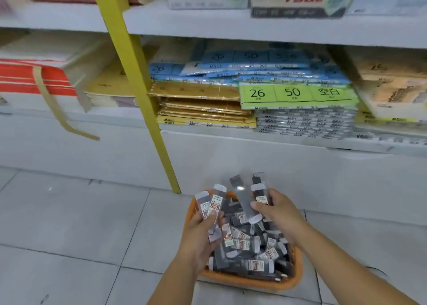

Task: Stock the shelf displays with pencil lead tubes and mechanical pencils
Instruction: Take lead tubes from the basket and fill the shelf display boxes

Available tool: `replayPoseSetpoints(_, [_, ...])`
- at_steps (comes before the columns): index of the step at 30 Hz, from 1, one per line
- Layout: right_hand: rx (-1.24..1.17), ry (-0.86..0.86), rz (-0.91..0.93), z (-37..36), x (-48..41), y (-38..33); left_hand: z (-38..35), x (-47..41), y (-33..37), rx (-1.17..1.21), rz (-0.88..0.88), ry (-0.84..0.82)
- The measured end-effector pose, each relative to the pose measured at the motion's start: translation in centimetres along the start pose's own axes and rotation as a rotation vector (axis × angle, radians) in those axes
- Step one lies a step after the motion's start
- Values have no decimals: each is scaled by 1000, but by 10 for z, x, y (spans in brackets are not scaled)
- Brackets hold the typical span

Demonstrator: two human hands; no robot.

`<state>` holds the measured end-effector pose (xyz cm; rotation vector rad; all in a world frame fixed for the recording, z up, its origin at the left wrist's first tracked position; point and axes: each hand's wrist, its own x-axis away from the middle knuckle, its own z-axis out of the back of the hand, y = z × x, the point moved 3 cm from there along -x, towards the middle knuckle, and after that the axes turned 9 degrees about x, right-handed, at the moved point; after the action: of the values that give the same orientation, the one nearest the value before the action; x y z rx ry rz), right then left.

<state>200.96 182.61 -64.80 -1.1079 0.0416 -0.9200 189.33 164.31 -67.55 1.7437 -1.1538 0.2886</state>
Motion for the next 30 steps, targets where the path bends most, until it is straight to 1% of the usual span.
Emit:
replayPoseSetpoints(2, [-141, -10, 60, 7, 22, -23, -21, 16, 14, 30, -15, -61])
replayPoseSetpoints(4, [-226, -20, 149, 11, 42, -48, -42, 36, 28, 29, -37, -149])
replayPoseSetpoints(6, [-256, -27, 224, 15, 61, -73, -62, 61, 43, 18, -73, -244])
replayPoseSetpoints(8, [-253, -25, 276, 19, 79, -97, -80, 87, 59, -20, -150, -310])
replayPoseSetpoints(12, [-177, 0, 377, 37, 109, -150, -105, 135, 103, -191, -349, -292])
replayPoseSetpoints(16, [-123, -44, 467, 61, 135, -204, -126, 174, 150, -279, -474, -285])
replayPoseSetpoints(19, [-137, -69, 541, 76, 150, -242, -140, 196, 182, -250, -552, -280])
replayPoseSetpoints(22, [-153, -39, 580, 90, 155, -274, -154, 206, 206, -205, -627, -286])
replayPoseSetpoints(27, [-94, 60, 669, 107, 135, -320, -180, 194, 253, -178, -686, -366])
replayPoseSetpoints(30, [-100, 15, 707, 115, 115, -350, -196, 179, 287, -143, -701, -418])
